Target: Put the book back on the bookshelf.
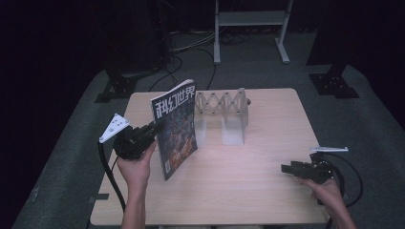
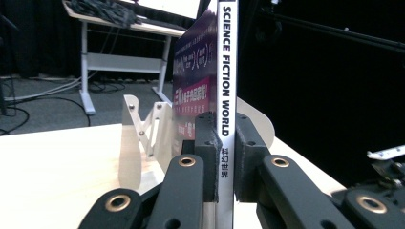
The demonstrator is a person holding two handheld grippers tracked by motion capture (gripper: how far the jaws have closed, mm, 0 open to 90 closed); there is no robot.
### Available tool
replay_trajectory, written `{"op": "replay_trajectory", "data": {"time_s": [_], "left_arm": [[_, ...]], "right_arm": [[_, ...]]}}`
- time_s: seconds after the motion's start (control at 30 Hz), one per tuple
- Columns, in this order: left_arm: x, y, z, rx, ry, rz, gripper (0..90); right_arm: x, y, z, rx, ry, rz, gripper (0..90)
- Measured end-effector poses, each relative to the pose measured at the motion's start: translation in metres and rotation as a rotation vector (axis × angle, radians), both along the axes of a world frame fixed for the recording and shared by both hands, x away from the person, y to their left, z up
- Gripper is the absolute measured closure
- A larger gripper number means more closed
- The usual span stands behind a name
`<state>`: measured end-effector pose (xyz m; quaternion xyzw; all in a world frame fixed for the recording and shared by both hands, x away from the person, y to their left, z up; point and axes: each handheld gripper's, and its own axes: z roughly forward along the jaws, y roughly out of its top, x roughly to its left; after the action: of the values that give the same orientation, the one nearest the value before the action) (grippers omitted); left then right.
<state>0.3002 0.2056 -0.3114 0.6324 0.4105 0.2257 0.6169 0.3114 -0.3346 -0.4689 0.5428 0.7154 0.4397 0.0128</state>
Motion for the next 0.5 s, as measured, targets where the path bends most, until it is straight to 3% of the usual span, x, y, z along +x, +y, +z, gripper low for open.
{"op": "replay_trajectory", "data": {"time_s": [0.13,0.5], "left_arm": [[0.006,-0.004,0.001,0.006,-0.011,0.028,82.7],[0.024,-0.016,-0.003,0.016,-0.001,0.047,82.6]], "right_arm": [[0.0,-0.001,0.0,-0.002,0.001,-0.004,32.4],[-0.001,-0.001,0.006,-0.039,-0.016,-0.013,31.1]]}}
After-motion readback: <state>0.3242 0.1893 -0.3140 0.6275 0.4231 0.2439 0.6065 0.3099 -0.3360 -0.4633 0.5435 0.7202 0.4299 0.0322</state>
